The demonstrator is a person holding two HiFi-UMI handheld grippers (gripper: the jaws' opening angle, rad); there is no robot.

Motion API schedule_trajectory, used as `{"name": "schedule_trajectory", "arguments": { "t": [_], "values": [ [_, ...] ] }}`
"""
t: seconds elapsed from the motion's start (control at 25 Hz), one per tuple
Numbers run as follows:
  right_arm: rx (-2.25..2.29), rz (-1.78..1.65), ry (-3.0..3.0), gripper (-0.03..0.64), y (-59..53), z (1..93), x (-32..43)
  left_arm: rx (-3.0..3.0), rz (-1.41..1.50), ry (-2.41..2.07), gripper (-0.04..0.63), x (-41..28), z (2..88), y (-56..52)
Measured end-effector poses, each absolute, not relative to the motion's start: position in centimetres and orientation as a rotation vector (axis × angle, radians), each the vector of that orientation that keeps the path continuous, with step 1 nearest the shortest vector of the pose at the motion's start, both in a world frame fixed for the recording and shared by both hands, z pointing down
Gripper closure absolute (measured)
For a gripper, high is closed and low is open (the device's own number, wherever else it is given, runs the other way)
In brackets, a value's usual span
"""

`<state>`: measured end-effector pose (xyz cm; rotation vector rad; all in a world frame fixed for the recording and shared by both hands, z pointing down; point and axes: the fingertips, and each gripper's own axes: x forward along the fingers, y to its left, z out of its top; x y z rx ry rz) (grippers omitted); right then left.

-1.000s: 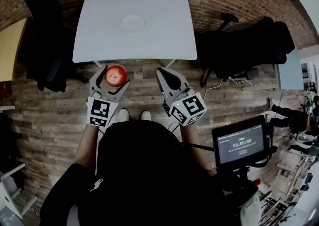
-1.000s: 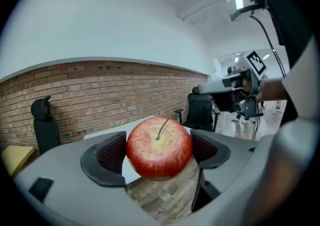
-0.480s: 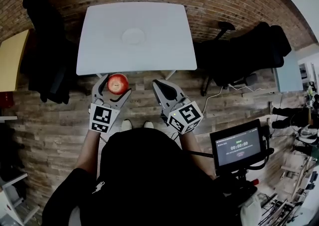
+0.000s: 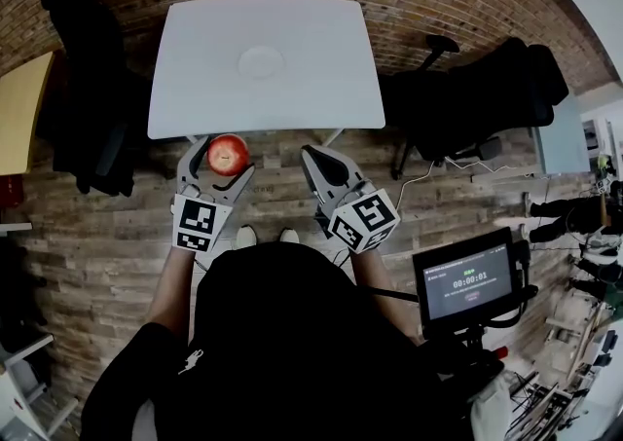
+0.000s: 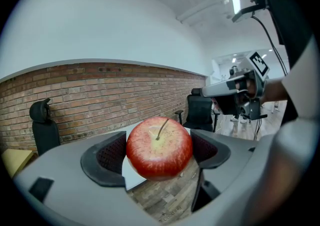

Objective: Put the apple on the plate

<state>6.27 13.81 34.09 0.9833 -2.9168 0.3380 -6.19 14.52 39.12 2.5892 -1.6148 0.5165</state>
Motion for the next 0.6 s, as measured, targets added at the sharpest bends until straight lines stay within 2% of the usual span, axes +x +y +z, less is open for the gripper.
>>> {"name": "schedule_trajectory", "arguments": {
  "t": [0.6],
  "values": [
    [1.012,0.323,-2.875,0.614,14.7,35.4,4.1,2.565,0.458,-1.590,0.192,-9.4,40.5,15.3]
  ]
}}
